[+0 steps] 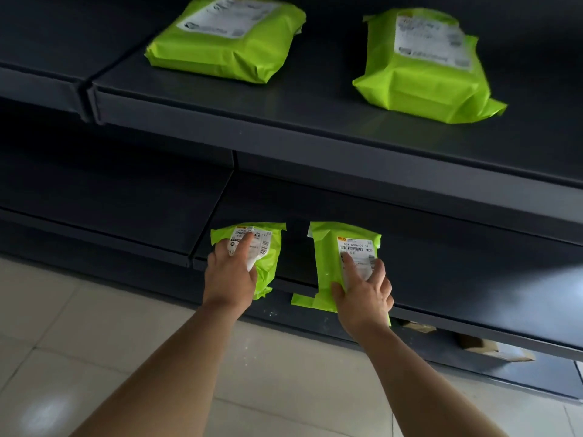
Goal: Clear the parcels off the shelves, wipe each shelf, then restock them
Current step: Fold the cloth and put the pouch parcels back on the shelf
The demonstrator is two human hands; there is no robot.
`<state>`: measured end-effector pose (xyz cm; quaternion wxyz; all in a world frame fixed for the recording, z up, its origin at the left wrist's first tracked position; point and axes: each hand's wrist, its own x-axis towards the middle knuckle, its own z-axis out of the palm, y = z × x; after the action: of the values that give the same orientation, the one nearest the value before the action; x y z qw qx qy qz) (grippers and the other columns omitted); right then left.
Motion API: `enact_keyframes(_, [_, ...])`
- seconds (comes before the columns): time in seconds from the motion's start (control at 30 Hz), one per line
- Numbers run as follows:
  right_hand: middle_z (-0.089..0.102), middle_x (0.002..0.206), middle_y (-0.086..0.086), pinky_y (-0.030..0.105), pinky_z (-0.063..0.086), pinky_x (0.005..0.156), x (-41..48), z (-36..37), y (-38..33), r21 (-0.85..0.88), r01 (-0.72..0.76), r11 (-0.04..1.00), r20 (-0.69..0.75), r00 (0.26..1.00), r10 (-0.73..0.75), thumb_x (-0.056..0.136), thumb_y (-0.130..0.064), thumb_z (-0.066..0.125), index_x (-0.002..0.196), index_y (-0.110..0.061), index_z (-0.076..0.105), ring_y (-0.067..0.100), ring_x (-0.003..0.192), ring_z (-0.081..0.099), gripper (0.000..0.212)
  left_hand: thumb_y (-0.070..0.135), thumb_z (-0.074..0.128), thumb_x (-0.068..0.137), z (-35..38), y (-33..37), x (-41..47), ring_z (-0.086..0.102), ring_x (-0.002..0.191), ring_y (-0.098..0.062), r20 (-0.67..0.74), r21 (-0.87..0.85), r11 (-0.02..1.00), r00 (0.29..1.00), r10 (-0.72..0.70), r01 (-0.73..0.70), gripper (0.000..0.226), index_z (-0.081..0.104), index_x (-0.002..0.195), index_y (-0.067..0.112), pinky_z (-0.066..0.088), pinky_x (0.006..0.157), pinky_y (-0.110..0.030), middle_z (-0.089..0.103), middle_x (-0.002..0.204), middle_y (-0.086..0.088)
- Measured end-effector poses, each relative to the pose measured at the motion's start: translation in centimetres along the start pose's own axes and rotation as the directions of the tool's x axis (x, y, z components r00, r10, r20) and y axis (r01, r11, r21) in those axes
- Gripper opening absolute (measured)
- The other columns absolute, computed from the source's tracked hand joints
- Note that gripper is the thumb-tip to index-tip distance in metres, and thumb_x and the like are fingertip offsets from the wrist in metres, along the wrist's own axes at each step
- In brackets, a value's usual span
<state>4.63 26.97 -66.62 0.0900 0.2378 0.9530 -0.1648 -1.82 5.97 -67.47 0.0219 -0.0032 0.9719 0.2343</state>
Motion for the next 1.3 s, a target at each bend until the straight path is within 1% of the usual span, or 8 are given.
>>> enact_keyframes(0.17, [-0.007,0.155,0.017,0.05,0.025,0.108,2.5,3.3,-1.7,0.01,-0.044,0.999,-0.058,0.997,0.045,0.097,-0.045,0.045,0.148,-0.048,0.01,0.04,0.136,0.017,0.062,0.023,0.06,0.09,2.3,-1.7,4.5,0.034,0.121,-0.031,-0.007,-0.024,0.995,0.995,0.095,-0.095,0.068,0.027,0.149,0.032,0.037,0.1,-0.044,0.029,0.143,-0.012])
enact_keyframes(0.47, [-0.008,0.156,0.014,0.051,0.025,0.108,7.0,6.4,-3.4,0.02,-0.113,0.993,-0.161,0.98,0.115,0.097,-0.046,0.044,0.148,-0.05,0.009,0.039,0.136,0.016,0.061,0.019,0.063,0.088,5.4,-3.4,11.5,0.034,0.12,-0.035,-0.065,0.025,0.966,0.964,0.257,-0.256,0.069,0.03,0.148,0.027,0.037,0.097,-0.046,0.029,0.142,-0.015])
enact_keyframes(0.67, [-0.007,0.156,0.015,0.051,0.025,0.108,8.8,6.6,-3.7,0.002,-0.13,0.992,-0.188,0.974,0.128,0.097,-0.045,0.045,0.147,-0.05,0.009,0.039,0.137,0.015,0.062,0.026,0.056,0.092,7.2,-3.0,13.5,0.027,0.127,-0.035,0.039,0.055,0.955,0.957,0.288,-0.29,0.067,0.023,0.149,0.031,0.034,0.1,-0.045,0.016,0.149,-0.013])
enact_keyframes(0.77, [-0.007,0.156,0.017,0.051,0.023,0.109,9.8,6.5,-3.8,-0.009,-0.147,0.989,-0.196,0.97,0.142,0.097,-0.044,0.046,0.148,-0.049,0.01,0.04,0.137,0.014,0.062,0.031,0.051,0.094,7.9,-3.1,13.8,0.022,0.129,-0.033,0.102,0.076,0.958,0.958,0.269,-0.278,0.063,0.02,0.149,0.031,0.03,0.102,-0.044,0.008,0.152,-0.011])
enact_keyframes(0.9, [-0.007,0.156,0.019,0.052,0.023,0.109,10.9,6.5,-3.8,-0.018,-0.154,0.988,-0.201,0.968,0.147,0.097,-0.042,0.046,0.148,-0.047,0.011,0.04,0.137,0.013,0.062,0.043,0.041,0.097,8.4,-3.2,13.6,0.013,0.135,-0.031,0.177,0.164,0.947,0.952,0.249,-0.278,0.069,0.001,0.152,0.032,0.022,0.108,-0.043,-0.004,0.155,-0.009])
enact_keyframes(1.0, [-0.009,0.156,0.02,0.052,0.022,0.109,11.5,6.8,-3.7,-0.032,-0.16,0.987,-0.189,0.97,0.152,0.097,-0.042,0.045,0.148,-0.045,0.011,0.04,0.137,0.012,0.062,0.048,0.034,0.098,8.6,-3.3,13.2,0.007,0.138,-0.031,0.197,0.219,0.934,0.95,0.241,-0.282,0.07,-0.009,0.151,0.032,0.018,0.111,-0.044,-0.009,0.155,-0.008])
enact_keyframes(1.17, [-0.012,0.156,0.019,0.051,0.021,0.11,11.7,7.8,-2.6,-0.046,-0.202,0.978,-0.129,0.972,0.195,0.098,-0.043,0.043,0.148,-0.046,0.008,0.039,0.138,0.01,0.062,0.05,0.028,0.098,9.0,-3.9,12.8,-0.002,0.141,-0.029,0.199,0.233,0.932,0.952,0.233,-0.276,0.07,-0.017,0.149,0.034,0.013,0.112,-0.044,-0.015,0.156,-0.005])
enact_keyframes(1.3, [-0.015,0.157,0.018,0.053,0.013,0.113,12.1,8.0,-1.8,-0.036,-0.2,0.979,-0.085,0.977,0.196,0.099,-0.046,0.04,0.149,-0.047,0.0,0.04,0.142,0.0,0.064,0.051,0.028,0.098,9.1,-4.0,12.6,-0.003,0.143,-0.028,0.198,0.228,0.936,0.954,0.226,-0.269,0.071,-0.02,0.147,0.035,0.013,0.112,-0.045,-0.014,0.157,-0.005])
